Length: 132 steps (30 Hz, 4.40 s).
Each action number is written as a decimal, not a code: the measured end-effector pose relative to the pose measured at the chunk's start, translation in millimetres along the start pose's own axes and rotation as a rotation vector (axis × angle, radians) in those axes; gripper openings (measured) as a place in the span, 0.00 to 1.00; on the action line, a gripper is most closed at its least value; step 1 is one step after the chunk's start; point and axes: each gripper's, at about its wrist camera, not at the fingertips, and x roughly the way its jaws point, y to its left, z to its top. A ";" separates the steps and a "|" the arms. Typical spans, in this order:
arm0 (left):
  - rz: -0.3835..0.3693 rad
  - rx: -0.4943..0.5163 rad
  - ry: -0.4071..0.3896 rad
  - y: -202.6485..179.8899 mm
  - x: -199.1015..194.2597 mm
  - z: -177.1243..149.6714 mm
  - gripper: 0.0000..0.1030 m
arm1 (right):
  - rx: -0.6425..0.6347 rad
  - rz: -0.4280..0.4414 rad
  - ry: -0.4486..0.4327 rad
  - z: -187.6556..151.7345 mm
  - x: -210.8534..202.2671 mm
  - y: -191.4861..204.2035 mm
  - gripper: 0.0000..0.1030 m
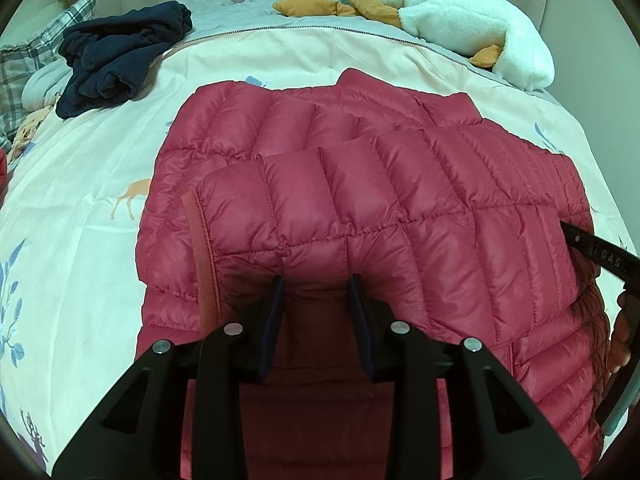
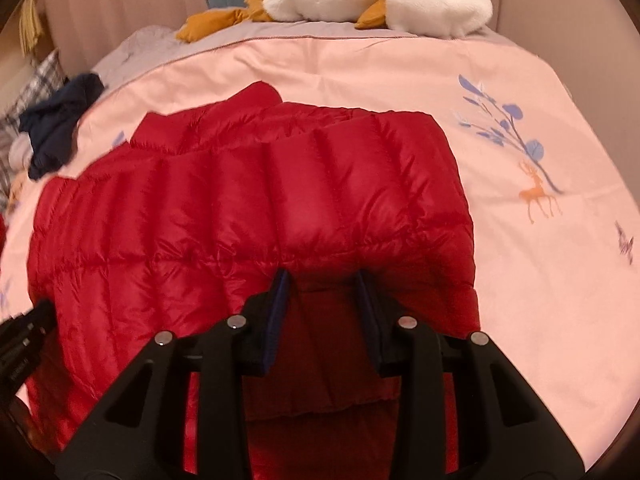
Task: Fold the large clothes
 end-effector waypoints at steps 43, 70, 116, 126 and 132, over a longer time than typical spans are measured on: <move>-0.065 -0.038 -0.126 -6.0 -35.3 6.5 0.52 | -0.203 0.200 -0.171 -14.8 -59.8 82.7 0.40; 0.010 0.064 -0.019 -16.7 -5.1 3.3 0.53 | -0.103 0.107 -0.040 -19.4 -24.6 36.5 0.48; -0.198 -0.092 -0.130 29.4 -176.7 -117.7 0.99 | 0.044 0.357 -0.115 -170.1 -202.1 -22.5 0.98; -0.204 -0.275 -0.066 98.7 -190.2 -190.8 0.99 | 0.229 0.349 -0.018 -226.9 -194.3 -77.7 0.98; -0.261 -0.391 -0.053 130.1 -190.0 -215.6 0.99 | 0.290 0.355 0.008 -245.2 -188.4 -96.0 0.98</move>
